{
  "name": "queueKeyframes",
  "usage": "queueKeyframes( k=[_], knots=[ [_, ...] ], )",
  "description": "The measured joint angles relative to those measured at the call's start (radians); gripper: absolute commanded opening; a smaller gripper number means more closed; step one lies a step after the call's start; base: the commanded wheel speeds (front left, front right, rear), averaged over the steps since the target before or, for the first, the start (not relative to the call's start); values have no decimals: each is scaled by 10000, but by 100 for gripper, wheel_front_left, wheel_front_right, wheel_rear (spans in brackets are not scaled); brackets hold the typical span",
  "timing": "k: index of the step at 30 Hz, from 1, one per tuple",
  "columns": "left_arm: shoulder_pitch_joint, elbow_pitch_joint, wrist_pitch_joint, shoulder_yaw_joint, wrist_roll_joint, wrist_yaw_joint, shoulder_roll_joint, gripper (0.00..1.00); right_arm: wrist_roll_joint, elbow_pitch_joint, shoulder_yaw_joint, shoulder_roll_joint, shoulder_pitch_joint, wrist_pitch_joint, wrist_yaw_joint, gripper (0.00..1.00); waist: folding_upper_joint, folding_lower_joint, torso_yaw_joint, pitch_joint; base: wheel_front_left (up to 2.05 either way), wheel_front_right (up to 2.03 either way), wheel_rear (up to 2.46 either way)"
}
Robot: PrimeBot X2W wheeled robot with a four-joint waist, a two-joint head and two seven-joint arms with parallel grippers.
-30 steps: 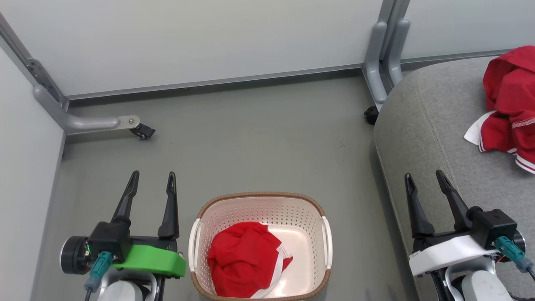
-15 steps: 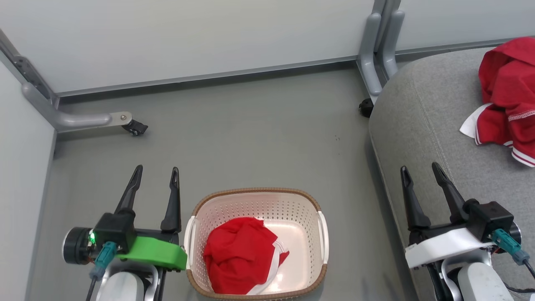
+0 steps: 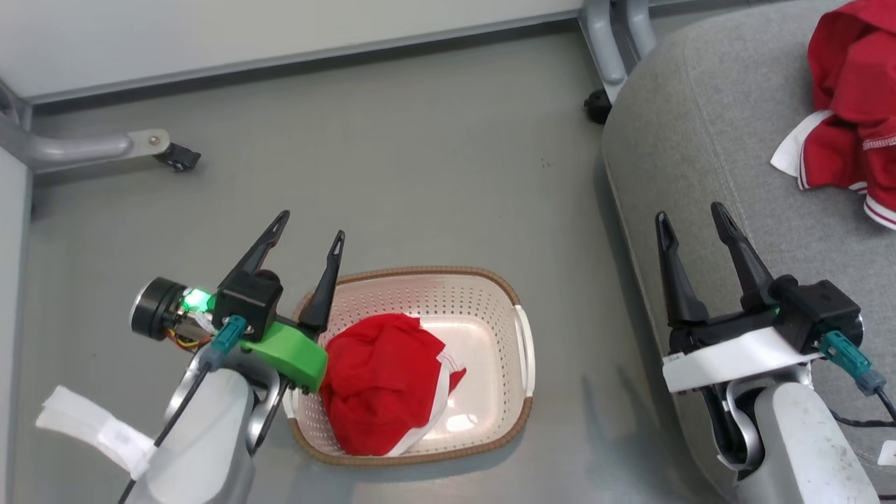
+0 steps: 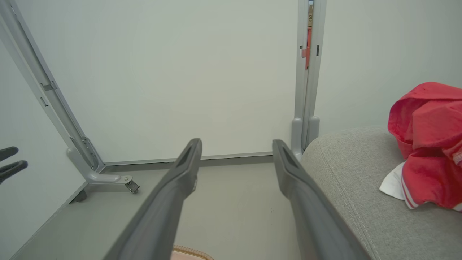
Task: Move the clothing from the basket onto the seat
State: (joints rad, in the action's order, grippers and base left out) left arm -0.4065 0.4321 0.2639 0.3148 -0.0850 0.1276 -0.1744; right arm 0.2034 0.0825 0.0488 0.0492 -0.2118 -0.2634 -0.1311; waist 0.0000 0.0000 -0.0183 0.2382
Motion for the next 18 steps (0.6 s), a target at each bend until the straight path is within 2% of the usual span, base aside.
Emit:
queueKeyframes(
  k=[9, 18],
  knots=[
    [-1690, 1664, 0, 1987, -376, 8, -819, 100, 61, -395, 322, 2, -1004, 0, 0, 100, 0, 0, -492, 1415, 0, 0, 0],
    [-3143, 3551, 0, 3958, -731, 12, -1292, 100, 88, -648, 518, 4, -1804, 2, 0, 100, 0, 0, -1023, 2891, 0, 0, 0]
  ],
)
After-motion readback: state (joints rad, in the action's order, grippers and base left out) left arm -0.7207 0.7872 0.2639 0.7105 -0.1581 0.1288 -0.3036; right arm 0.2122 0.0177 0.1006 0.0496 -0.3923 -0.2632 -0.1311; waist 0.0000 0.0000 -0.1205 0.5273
